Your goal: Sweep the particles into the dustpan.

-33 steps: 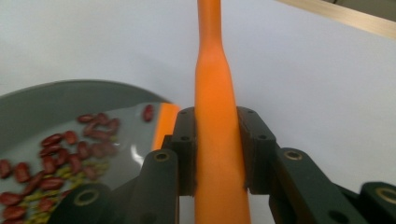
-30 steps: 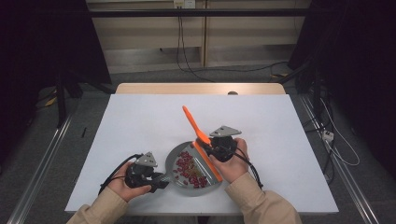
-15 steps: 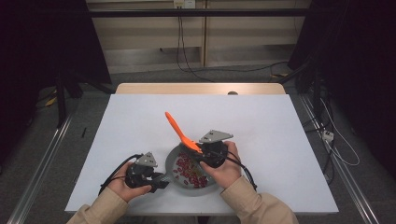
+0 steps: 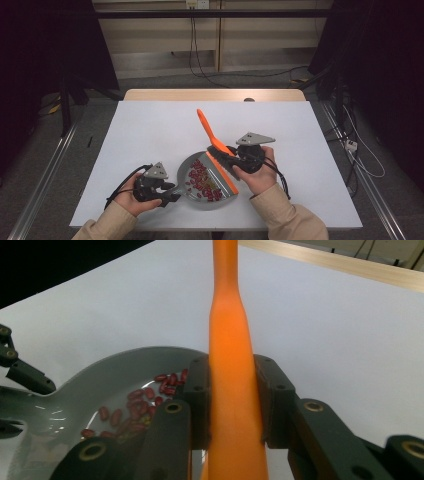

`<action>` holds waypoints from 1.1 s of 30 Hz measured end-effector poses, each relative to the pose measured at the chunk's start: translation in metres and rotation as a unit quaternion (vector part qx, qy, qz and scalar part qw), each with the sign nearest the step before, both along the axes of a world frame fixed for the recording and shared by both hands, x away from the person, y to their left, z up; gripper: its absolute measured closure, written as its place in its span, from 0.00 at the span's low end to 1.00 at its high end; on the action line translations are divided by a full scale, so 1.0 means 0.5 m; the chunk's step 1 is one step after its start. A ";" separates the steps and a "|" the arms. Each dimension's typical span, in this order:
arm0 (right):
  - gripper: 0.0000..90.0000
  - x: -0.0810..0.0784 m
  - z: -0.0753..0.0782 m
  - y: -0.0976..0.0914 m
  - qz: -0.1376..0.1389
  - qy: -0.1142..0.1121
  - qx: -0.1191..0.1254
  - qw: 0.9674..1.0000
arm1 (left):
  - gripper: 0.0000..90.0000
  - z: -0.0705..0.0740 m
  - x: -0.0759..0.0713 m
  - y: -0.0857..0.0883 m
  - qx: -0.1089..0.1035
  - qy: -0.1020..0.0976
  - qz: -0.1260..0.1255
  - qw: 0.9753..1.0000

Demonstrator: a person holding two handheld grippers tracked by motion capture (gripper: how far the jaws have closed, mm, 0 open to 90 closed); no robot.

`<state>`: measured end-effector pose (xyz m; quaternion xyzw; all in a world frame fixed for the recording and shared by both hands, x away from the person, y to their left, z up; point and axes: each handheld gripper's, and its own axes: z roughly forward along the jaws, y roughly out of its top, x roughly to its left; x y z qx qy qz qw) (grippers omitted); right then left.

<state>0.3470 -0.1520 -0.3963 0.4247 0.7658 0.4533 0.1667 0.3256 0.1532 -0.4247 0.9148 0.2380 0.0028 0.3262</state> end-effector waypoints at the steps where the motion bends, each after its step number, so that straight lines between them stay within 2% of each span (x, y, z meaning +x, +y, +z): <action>1: 0.79 0.002 0.000 -0.006 -0.003 -0.001 0.000 1.000 | 0.61 -0.003 0.000 -0.008 0.006 0.000 -0.006 1.000; 3: 0.79 0.004 -0.002 -0.017 -0.012 0.000 -0.001 1.000 | 0.63 -0.008 0.001 -0.019 0.007 -0.001 0.001 1.000; 4: 0.79 0.005 -0.003 -0.021 -0.017 0.000 -0.004 1.000 | 0.64 -0.008 0.005 -0.021 0.018 -0.005 -0.006 1.000; 6: 0.79 0.008 -0.006 -0.029 -0.024 -0.002 -0.011 1.000 | 0.68 -0.012 0.005 -0.028 0.024 -0.008 -0.007 1.000; 7: 0.79 0.009 -0.007 -0.033 -0.027 0.001 -0.011 1.000 | 0.69 -0.015 0.002 -0.032 0.018 -0.009 0.003 1.000; 8: 0.79 0.010 -0.008 -0.036 -0.028 0.002 -0.010 1.000 | 0.69 -0.014 0.004 -0.031 0.029 -0.010 -0.008 0.999; 9: 0.79 0.011 -0.009 -0.039 -0.032 0.005 -0.009 0.999 | 0.69 -0.015 0.004 -0.030 0.031 -0.011 -0.009 0.999; 10: 0.79 0.013 -0.011 -0.041 -0.034 0.006 -0.009 0.999 | 0.70 -0.016 0.002 -0.031 0.021 -0.008 0.000 1.000; 11: 0.79 0.015 -0.012 -0.043 -0.037 0.008 -0.009 0.999 | 0.70 -0.014 0.005 -0.028 0.033 -0.013 -0.017 0.999; 13: 0.79 0.017 -0.014 -0.046 -0.039 0.009 -0.010 0.999 | 0.70 -0.014 0.005 -0.028 0.037 -0.017 -0.019 0.999; 16: 0.79 0.018 -0.016 -0.048 -0.042 0.010 -0.012 0.999 | 0.70 -0.014 0.004 -0.025 0.031 -0.020 -0.021 0.999; 17: 0.79 0.019 -0.016 -0.049 -0.042 0.011 -0.012 0.999 | 0.70 -0.017 -0.002 -0.029 0.011 -0.018 0.000 1.000; 25: 0.79 0.020 -0.016 -0.055 -0.046 0.010 -0.009 0.999 | 0.70 -0.017 0.002 -0.015 0.004 -0.039 0.019 0.999; 28: 0.79 0.021 -0.015 -0.057 -0.047 0.009 -0.007 0.999 | 0.70 -0.013 0.003 -0.009 -0.009 -0.041 0.026 0.999; 29: 0.79 0.021 -0.015 -0.058 -0.047 0.009 -0.006 0.999 | 0.70 -0.012 0.004 -0.008 -0.006 -0.041 0.027 0.999; 33: 0.79 0.022 -0.015 -0.058 -0.048 0.009 -0.006 0.999 | 0.70 -0.007 0.008 -0.001 -0.015 -0.043 0.038 0.998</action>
